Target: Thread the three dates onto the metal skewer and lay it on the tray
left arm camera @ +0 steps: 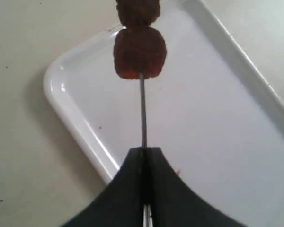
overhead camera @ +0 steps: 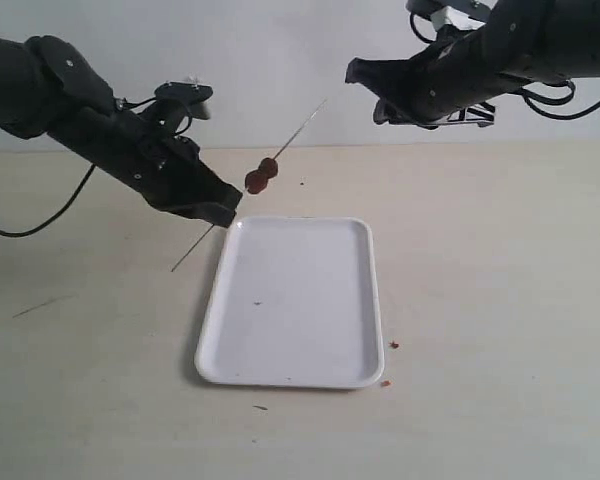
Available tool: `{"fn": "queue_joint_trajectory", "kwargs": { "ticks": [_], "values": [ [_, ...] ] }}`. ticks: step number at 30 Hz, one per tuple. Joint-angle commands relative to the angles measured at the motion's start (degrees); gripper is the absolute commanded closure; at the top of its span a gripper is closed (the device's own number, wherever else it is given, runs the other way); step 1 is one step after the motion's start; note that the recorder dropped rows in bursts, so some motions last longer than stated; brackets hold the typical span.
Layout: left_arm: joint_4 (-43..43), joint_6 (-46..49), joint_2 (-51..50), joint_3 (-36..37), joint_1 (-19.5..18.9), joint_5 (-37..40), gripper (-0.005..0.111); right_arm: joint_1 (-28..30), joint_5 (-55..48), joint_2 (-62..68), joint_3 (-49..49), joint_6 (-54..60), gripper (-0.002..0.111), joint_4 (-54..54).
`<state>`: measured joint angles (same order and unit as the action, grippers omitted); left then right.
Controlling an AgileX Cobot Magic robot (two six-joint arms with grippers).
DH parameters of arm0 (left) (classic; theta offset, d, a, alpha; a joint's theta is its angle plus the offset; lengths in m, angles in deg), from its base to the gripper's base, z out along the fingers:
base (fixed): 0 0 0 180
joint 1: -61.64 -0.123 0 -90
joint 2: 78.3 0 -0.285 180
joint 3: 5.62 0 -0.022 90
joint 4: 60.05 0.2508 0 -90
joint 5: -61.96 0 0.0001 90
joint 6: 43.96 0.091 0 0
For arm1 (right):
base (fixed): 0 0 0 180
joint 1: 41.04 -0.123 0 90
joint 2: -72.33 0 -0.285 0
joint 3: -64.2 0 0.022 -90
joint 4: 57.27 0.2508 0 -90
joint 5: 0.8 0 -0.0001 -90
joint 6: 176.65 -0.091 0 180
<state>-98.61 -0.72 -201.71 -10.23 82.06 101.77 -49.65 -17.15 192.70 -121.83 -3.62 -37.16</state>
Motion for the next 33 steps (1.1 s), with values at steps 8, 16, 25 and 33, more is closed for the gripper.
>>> {"fn": "queue_joint_trajectory", "kwargs": {
  "ticks": [8, 16, 25, 33],
  "values": [
    [-7.8, -0.8, 0.0, -0.3, 1.6, -1.1, 0.107, 1.4, 7.7, -0.5, 0.0, -0.4, 0.091, 9.2],
    [-14.2, 4.8, -1.8, -0.3, 3.7, -3.3, 0.107, 1.3, 8.0, -0.5, 0.0, -0.4, 0.091, 11.1],
    [-16.0, 7.5, -2.6, -0.3, 5.9, -6.0, 0.107, 1.3, 6.0, -0.5, 0.0, -0.1, 0.091, 11.1],
    [-16.3, 9.5, -2.9, -0.3, 5.9, -1.1, 0.107, 1.3, 12.2, -0.4, 0.0, 0.5, 0.091, 10.8]
  ]
}}
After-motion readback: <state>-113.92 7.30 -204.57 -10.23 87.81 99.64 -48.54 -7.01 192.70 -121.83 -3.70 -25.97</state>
